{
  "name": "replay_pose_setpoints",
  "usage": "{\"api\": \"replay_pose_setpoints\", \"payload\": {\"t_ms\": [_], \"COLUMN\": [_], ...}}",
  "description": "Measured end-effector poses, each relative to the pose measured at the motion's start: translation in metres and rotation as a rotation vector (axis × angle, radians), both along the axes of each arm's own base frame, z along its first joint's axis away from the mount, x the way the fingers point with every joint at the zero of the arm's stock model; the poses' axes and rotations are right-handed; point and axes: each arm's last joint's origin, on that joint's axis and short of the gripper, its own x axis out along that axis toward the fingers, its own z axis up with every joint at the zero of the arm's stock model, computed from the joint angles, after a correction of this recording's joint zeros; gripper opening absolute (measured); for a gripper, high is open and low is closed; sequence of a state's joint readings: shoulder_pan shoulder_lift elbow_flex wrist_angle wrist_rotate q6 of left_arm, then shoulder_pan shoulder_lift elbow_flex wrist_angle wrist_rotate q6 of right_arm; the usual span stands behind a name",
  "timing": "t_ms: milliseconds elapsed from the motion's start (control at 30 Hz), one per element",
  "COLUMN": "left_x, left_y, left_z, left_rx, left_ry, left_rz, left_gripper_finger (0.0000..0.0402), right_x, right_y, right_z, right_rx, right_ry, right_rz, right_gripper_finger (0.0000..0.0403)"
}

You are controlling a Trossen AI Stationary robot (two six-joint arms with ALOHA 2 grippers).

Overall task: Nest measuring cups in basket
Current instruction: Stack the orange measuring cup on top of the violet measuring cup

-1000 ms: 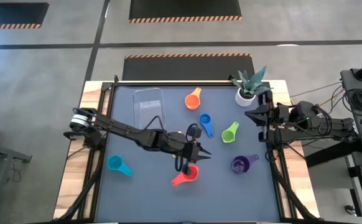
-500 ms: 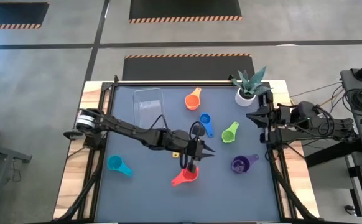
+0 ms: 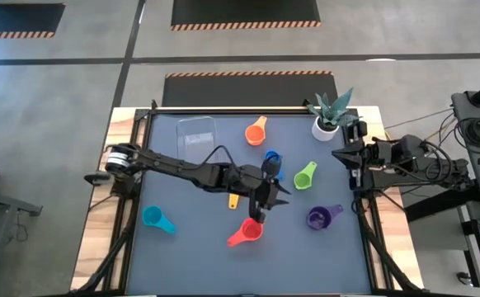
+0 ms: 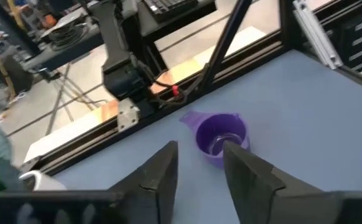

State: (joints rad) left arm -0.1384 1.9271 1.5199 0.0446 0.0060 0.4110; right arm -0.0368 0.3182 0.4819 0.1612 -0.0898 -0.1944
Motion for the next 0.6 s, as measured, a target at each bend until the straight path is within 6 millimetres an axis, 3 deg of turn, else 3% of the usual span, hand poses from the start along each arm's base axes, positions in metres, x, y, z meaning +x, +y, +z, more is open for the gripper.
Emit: {"api": "replay_pose_setpoints", "payload": {"t_ms": [367,600], "left_x": [0.009,0.010], "left_y": [0.000,0.000], "left_z": [-0.013,-0.013], "left_rx": [-0.011,-0.034], "left_ry": [0.035,0.035], "left_rz": [-0.005,-0.008], "left_gripper_finger": [0.0222,0.0255], "right_x": [-0.002,-0.002], "right_y": [0.000,0.000], "right_z": [-0.002,-0.002], "right_rx": [-0.003,-0.005], "right_ry": [-0.001,-0.001], "right_rz": [-0.001,-0.002], "right_gripper_finger": [0.0009,0.0009]}}
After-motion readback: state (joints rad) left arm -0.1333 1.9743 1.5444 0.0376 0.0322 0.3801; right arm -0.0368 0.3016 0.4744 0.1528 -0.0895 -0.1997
